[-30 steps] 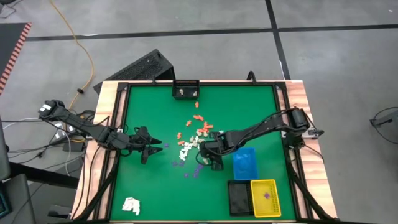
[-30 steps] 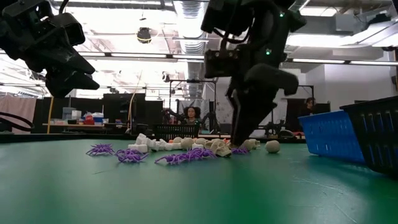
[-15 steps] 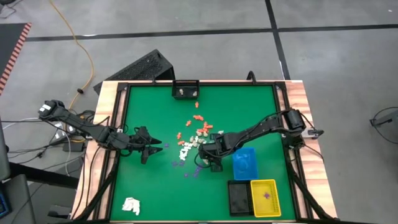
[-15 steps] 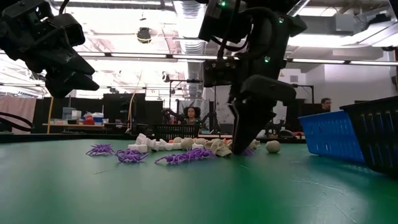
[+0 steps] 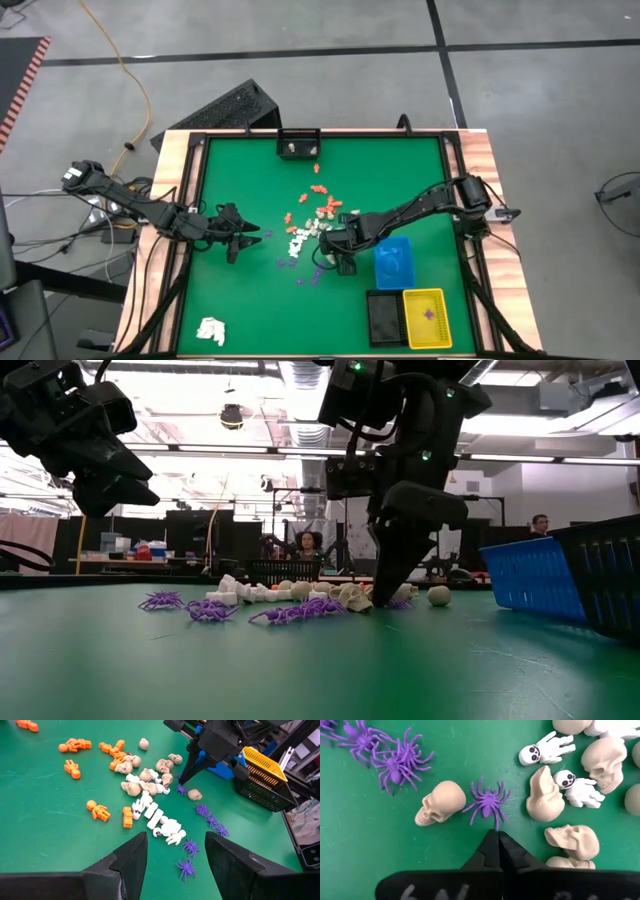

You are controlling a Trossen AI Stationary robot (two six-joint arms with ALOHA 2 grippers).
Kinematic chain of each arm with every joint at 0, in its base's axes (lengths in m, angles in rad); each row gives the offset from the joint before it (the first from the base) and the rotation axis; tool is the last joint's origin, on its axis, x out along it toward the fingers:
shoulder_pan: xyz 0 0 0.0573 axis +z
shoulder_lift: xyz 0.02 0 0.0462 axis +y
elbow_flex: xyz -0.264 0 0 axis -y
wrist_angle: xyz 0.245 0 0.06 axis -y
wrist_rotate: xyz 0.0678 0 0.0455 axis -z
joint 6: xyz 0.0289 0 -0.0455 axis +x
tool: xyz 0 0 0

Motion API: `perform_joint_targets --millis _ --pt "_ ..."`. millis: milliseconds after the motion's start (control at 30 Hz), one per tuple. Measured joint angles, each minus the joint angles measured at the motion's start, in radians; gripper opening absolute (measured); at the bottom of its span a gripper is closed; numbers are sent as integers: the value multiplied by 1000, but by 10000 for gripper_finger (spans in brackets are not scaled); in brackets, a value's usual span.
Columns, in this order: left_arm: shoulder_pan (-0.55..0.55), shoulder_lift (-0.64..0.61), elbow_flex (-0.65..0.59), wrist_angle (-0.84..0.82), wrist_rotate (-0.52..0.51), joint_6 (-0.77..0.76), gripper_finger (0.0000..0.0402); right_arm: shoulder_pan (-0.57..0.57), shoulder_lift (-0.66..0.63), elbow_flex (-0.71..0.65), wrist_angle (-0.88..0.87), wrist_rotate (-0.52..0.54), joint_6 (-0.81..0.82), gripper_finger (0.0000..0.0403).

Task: Sort Halloween decoration
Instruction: Put the purple spider toy into the yellow bin

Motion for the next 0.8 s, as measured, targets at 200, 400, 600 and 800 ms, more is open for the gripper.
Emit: perform_joint_targets --millis 200,400,600,800 --pt "0 0 0 -2 0 0 189 5 -55 25 -23 6 11 1" --pt "0 0 0 -7 0 0 189 28 -126 24 -63 6 66 0" --pt "0 0 0 -7 2 0 189 119 -219 25 -209 -1 241 0" --pt "0 0 0 -7 1 0 189 308 -325 25 -373 -4 572 0"
